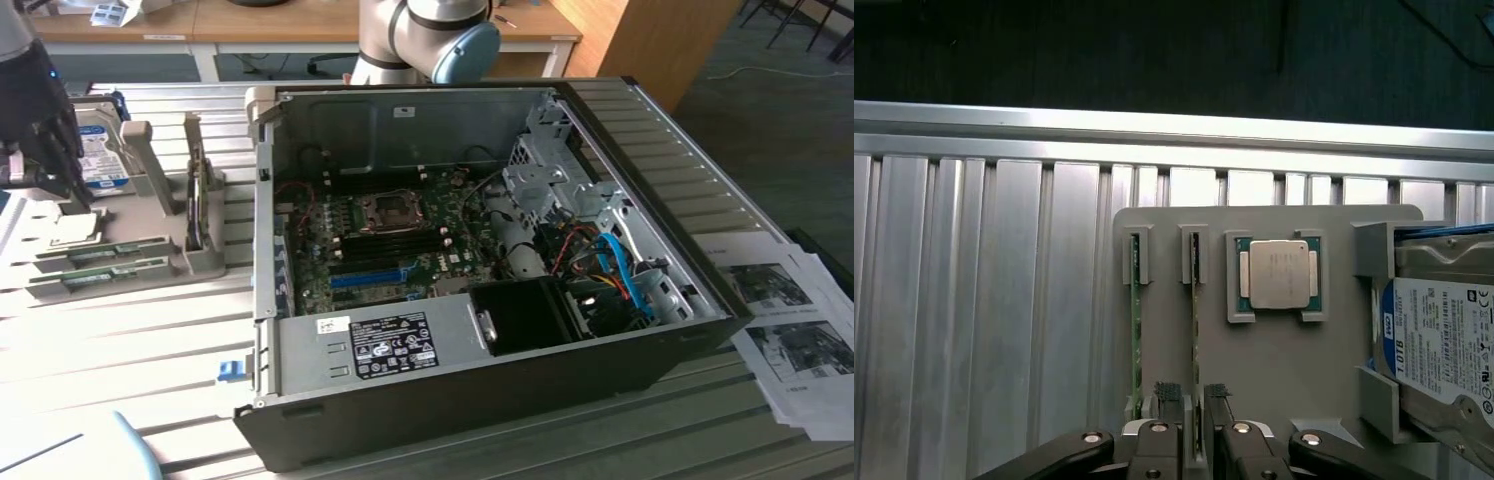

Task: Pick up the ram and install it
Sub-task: 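Pick up the ram and move it above insertion slot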

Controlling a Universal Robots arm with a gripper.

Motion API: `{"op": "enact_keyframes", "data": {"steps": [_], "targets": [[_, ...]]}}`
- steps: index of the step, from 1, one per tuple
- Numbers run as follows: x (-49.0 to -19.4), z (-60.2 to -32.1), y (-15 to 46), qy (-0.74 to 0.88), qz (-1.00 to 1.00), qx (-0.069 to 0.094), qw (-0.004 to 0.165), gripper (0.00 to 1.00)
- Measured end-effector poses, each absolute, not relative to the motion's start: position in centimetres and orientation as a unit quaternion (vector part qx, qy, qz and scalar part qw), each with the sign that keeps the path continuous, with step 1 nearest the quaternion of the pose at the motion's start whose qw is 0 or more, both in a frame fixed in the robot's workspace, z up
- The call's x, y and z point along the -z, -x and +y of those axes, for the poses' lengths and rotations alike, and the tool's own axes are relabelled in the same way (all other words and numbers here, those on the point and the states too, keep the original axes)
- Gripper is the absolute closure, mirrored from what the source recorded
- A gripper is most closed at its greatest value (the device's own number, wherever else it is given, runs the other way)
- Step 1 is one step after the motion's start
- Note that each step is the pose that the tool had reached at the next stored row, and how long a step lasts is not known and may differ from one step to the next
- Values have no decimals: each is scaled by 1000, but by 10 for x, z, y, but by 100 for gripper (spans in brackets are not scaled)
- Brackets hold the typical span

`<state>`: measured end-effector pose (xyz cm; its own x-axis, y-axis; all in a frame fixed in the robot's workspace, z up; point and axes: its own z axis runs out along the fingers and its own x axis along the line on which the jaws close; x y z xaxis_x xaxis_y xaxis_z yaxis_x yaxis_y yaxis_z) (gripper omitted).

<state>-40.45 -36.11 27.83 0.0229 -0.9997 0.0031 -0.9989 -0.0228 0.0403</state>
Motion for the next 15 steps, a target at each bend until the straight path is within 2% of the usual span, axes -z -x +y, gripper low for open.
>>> {"op": "enact_keyframes", "data": {"steps": [7,15], "targets": [[-264,-361,404,-715,-699,13,15,77],[-262,-361,404,-715,-699,13,15,77]]}}
